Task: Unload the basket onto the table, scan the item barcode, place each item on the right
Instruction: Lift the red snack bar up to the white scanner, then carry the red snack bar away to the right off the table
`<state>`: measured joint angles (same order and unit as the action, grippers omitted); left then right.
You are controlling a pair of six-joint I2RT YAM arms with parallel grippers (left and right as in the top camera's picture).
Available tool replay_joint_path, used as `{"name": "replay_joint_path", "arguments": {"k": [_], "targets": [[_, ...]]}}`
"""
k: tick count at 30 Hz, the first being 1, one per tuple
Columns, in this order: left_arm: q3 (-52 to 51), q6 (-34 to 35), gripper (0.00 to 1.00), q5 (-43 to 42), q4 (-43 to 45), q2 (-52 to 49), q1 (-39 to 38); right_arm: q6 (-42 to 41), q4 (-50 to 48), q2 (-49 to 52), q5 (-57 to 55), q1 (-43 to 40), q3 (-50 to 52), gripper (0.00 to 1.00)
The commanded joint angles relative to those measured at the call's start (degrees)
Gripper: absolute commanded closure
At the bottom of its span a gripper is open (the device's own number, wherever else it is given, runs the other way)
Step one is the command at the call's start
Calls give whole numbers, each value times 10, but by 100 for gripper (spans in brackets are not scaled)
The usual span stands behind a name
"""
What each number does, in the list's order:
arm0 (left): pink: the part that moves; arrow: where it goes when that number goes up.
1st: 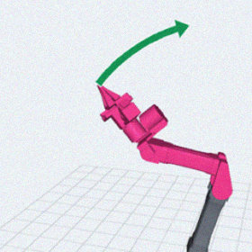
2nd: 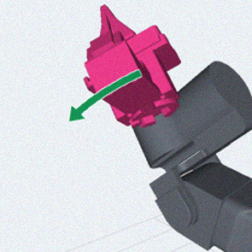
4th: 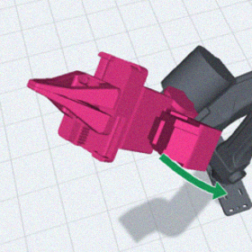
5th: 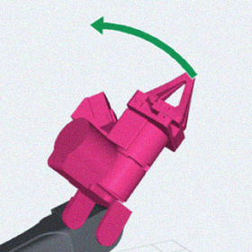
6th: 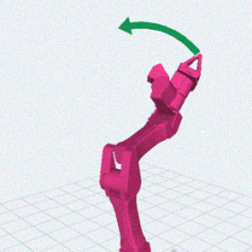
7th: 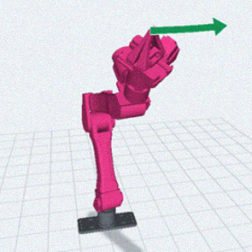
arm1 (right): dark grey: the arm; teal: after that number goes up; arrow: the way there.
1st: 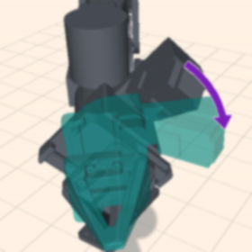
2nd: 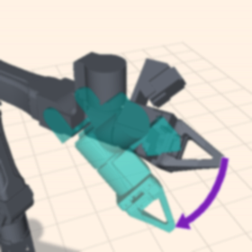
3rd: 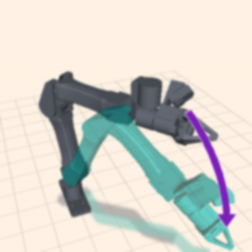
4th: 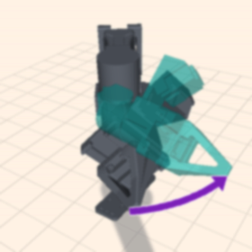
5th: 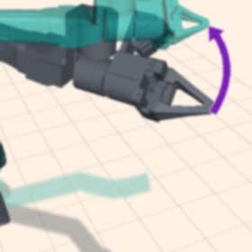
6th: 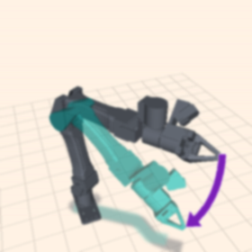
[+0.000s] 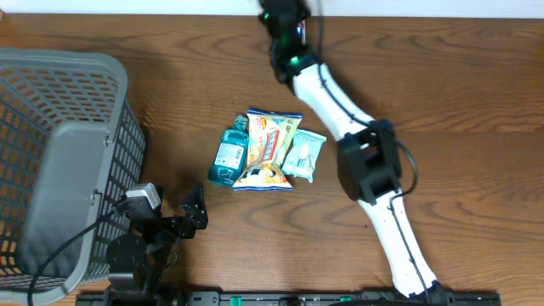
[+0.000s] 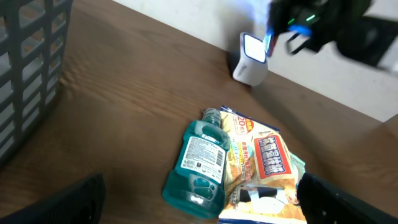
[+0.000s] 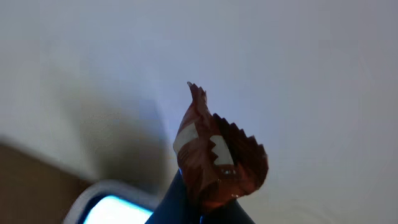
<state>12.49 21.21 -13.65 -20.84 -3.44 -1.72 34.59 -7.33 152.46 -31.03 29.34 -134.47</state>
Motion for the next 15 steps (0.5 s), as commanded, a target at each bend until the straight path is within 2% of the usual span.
{"name": "replay_joint_path", "arguments": {"k": [1,15], "targets": [[1,7,2,-7,-2,1,-2,81,-2,23,-30,26,-19,99],[1,7,2,-7,-2,1,-2,45,39,17,-63,42,-19,99]]}}
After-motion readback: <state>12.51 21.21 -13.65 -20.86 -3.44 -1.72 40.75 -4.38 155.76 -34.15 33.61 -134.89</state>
